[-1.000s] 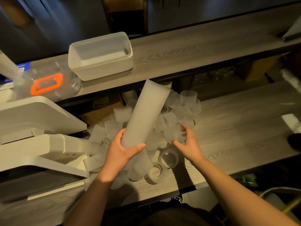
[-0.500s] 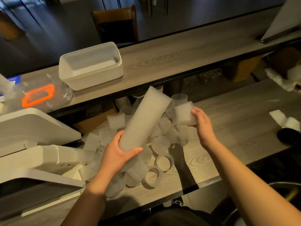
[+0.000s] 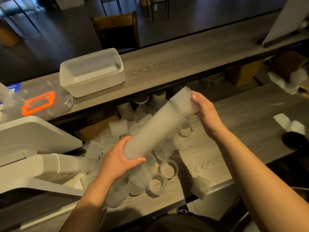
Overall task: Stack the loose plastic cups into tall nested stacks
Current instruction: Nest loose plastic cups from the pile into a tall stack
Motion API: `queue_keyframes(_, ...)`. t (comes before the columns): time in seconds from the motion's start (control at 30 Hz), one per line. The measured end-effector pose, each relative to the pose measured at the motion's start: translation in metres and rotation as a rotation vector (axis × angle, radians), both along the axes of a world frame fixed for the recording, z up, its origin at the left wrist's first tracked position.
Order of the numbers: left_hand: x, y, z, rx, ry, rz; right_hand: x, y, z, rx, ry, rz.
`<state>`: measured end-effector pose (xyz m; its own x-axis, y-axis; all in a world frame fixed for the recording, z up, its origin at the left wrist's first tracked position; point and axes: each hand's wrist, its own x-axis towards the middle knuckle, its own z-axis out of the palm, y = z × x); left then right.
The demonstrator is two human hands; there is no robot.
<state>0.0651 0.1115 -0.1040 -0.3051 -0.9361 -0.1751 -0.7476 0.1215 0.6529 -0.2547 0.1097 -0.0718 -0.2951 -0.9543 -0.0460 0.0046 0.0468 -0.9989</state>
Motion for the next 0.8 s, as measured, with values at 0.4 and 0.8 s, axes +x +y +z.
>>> queue_keyframes(0.4,-0.013,-0.006,0.005,-0.009,-0.013,-0.039,0.005,-0.003,0.001,0.109,0.167,0.199)
queue_keyframes(0.8,-0.015,-0.019,0.001,-0.019,-0.027,0.018,0.009,-0.022,0.003,0.157,0.134,0.273)
